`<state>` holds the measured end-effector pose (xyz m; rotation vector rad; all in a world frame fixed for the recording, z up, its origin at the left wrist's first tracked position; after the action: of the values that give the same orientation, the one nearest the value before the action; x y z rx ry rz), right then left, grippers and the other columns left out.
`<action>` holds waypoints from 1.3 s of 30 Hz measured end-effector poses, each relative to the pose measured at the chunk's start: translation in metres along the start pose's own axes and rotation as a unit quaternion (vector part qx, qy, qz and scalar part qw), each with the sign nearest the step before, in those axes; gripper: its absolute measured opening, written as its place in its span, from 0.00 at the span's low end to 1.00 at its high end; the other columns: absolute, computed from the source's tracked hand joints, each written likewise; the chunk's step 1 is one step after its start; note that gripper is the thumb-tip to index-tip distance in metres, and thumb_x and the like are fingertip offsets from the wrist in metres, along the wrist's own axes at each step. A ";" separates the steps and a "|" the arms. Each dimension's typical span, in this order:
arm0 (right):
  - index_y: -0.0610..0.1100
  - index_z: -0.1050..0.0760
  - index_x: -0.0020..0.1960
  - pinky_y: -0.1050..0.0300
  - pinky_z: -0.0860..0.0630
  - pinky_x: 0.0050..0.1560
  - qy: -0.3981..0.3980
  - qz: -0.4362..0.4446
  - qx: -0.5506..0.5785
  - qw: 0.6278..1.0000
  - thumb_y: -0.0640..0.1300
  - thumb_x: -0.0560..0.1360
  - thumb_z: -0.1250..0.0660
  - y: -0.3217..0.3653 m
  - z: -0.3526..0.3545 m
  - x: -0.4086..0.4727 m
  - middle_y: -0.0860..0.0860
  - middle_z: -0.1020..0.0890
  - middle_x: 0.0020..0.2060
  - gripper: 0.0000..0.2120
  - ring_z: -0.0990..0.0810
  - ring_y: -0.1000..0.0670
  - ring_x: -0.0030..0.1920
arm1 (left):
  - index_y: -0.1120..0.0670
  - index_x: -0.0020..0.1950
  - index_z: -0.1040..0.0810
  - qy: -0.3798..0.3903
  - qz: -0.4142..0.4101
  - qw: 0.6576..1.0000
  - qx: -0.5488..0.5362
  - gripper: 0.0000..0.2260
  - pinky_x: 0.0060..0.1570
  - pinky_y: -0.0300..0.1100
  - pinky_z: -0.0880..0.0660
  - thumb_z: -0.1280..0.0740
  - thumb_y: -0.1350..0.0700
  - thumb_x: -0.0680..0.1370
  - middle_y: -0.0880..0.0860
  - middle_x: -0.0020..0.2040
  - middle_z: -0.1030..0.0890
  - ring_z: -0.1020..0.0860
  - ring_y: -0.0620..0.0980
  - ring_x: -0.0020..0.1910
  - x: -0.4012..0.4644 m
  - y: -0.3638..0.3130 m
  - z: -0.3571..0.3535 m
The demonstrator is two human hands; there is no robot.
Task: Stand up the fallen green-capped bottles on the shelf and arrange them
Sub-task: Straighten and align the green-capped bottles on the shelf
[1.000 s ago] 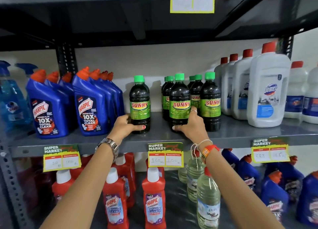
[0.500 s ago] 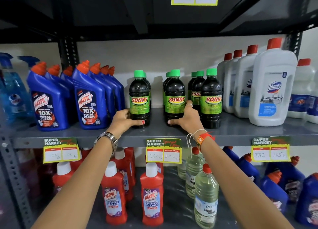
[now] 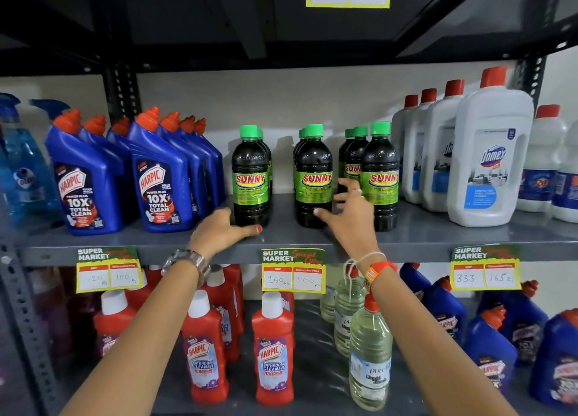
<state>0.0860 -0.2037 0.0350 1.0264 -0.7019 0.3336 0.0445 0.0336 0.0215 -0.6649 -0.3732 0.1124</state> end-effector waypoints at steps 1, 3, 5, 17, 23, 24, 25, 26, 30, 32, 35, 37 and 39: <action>0.46 0.27 0.54 0.52 0.20 0.50 -0.043 0.009 0.017 0.999 0.40 0.66 0.25 0.000 0.009 -0.004 0.50 0.19 0.43 0.19 0.19 0.50 0.44 | 0.55 0.59 0.26 -0.018 0.004 0.995 0.095 0.29 0.55 0.49 0.27 0.37 0.34 0.69 0.50 0.48 0.19 0.22 0.50 0.46 -0.008 0.002 -0.002; 0.49 0.26 0.46 0.50 0.19 0.44 -0.131 0.024 0.036 0.990 0.37 0.68 0.30 -0.002 0.028 -0.011 0.55 0.21 0.34 0.11 0.20 0.54 0.36 | 0.57 0.56 0.25 -0.083 -0.007 0.971 0.224 0.37 0.63 0.55 0.31 0.49 0.27 0.68 0.53 0.49 0.19 0.22 0.53 0.50 -0.022 0.004 -0.005; 0.50 0.26 0.44 0.48 0.21 0.44 -0.202 0.025 0.032 0.979 0.38 0.67 0.30 -0.005 0.046 -0.014 0.54 0.21 0.34 0.10 0.20 0.51 0.37 | 0.59 0.62 0.26 -0.121 -0.018 0.956 0.266 0.41 0.70 0.57 0.41 0.55 0.28 0.69 0.57 0.63 0.22 0.27 0.54 0.64 -0.032 0.007 -0.011; 0.39 0.37 0.63 0.52 0.32 0.62 0.056 -0.147 -0.022 0.987 0.41 0.61 0.21 -0.060 0.064 0.024 0.41 0.25 0.61 0.38 0.28 0.41 0.63 | 0.57 0.43 0.22 -0.191 -0.083 0.923 0.323 0.34 0.44 0.47 0.28 0.55 0.31 0.72 0.56 0.43 0.17 0.20 0.56 0.44 -0.040 0.004 -0.012; 0.39 0.35 0.57 0.49 0.27 0.58 0.018 -0.135 -0.050 0.989 0.44 0.58 0.19 -0.055 0.063 0.025 0.41 0.22 0.57 0.35 0.24 0.40 0.58 | 0.58 0.45 0.21 -0.205 -0.097 0.919 0.321 0.36 0.42 0.46 0.27 0.55 0.31 0.70 0.57 0.42 0.16 0.19 0.56 0.42 -0.040 0.003 -0.013; 0.39 0.36 0.56 0.48 0.27 0.57 0.013 -0.134 -0.062 0.989 0.45 0.58 0.19 -0.054 0.062 0.026 0.41 0.22 0.57 0.36 0.24 0.39 0.58 | 0.59 0.46 0.20 -0.210 -0.097 0.919 0.321 0.37 0.42 0.46 0.27 0.56 0.31 0.69 0.57 0.43 0.16 0.19 0.56 0.43 -0.040 0.003 -0.013; 0.39 0.37 0.57 0.47 0.27 0.56 0.009 -0.134 -0.074 0.988 0.46 0.58 0.19 -0.053 0.061 0.026 0.40 0.22 0.56 0.36 0.24 0.39 0.57 | 0.59 0.48 0.20 -0.214 -0.097 0.918 0.321 0.38 0.43 0.47 0.27 0.56 0.30 0.69 0.57 0.45 0.16 0.19 0.57 0.44 -0.040 0.003 -0.013; 0.39 0.37 0.57 0.47 0.27 0.56 0.005 -0.135 -0.086 0.987 0.46 0.58 0.19 -0.053 0.060 0.027 0.40 0.22 0.56 0.37 0.24 0.38 0.57 | 0.59 0.50 0.20 -0.218 -0.096 0.916 0.322 0.39 0.45 0.48 0.26 0.57 0.30 0.68 0.57 0.48 0.16 0.19 0.57 0.47 -0.040 0.003 -0.013; 0.37 0.38 0.60 0.47 0.27 0.55 -0.008 -0.136 -0.108 0.985 0.46 0.58 0.20 -0.053 0.059 0.031 0.38 0.23 0.57 0.40 0.24 0.37 0.58 | 0.59 0.52 0.20 -0.219 -0.088 0.914 0.330 0.40 0.47 0.49 0.26 0.57 0.30 0.68 0.57 0.52 0.17 0.19 0.57 0.51 -0.037 0.004 -0.013; 0.37 0.39 0.60 0.47 0.27 0.55 -0.011 -0.133 -0.113 0.985 0.46 0.57 0.19 -0.053 0.059 0.032 0.38 0.23 0.56 0.41 0.25 0.37 0.58 | 0.59 0.51 0.20 -0.215 -0.088 0.913 0.335 0.39 0.47 0.49 0.26 0.57 0.31 0.68 0.57 0.52 0.17 0.19 0.57 0.50 -0.037 0.004 -0.014; 0.36 0.40 0.60 0.48 0.27 0.55 -0.014 -0.127 -0.119 0.985 0.46 0.57 0.19 -0.052 0.059 0.033 0.38 0.23 0.56 0.42 0.24 0.38 0.58 | 0.59 0.51 0.20 -0.210 -0.080 0.914 0.338 0.35 0.46 0.48 0.26 0.52 0.33 0.71 0.57 0.52 0.17 0.19 0.57 0.49 -0.037 0.004 -0.014; 0.36 0.39 0.60 0.48 0.27 0.54 -0.012 -0.124 -0.121 0.985 0.47 0.57 0.19 -0.052 0.060 0.032 0.38 0.23 0.56 0.41 0.24 0.37 0.58 | 0.58 0.51 0.20 -0.209 -0.079 0.914 0.338 0.31 0.46 0.48 0.25 0.49 0.34 0.73 0.57 0.50 0.17 0.19 0.57 0.49 -0.038 0.003 -0.013; 0.36 0.38 0.59 0.48 0.27 0.54 -0.008 -0.116 -0.123 0.986 0.47 0.58 0.19 -0.051 0.060 0.032 0.39 0.23 0.56 0.40 0.24 0.37 0.57 | 0.57 0.47 0.21 -0.209 -0.082 0.916 0.333 0.32 0.42 0.47 0.26 0.51 0.33 0.72 0.57 0.45 0.17 0.19 0.57 0.45 -0.039 0.002 -0.013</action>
<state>0.1162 -0.2827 0.0421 0.8650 -0.6124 0.0340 0.0134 0.0189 -0.0007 0.0782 -0.7562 0.2104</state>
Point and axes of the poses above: each hand's wrist, its own x-axis towards the middle knuckle, its own z-axis out of the back of the hand, y = z × x, the point moved 4 cm from there along x, towards the middle knuckle
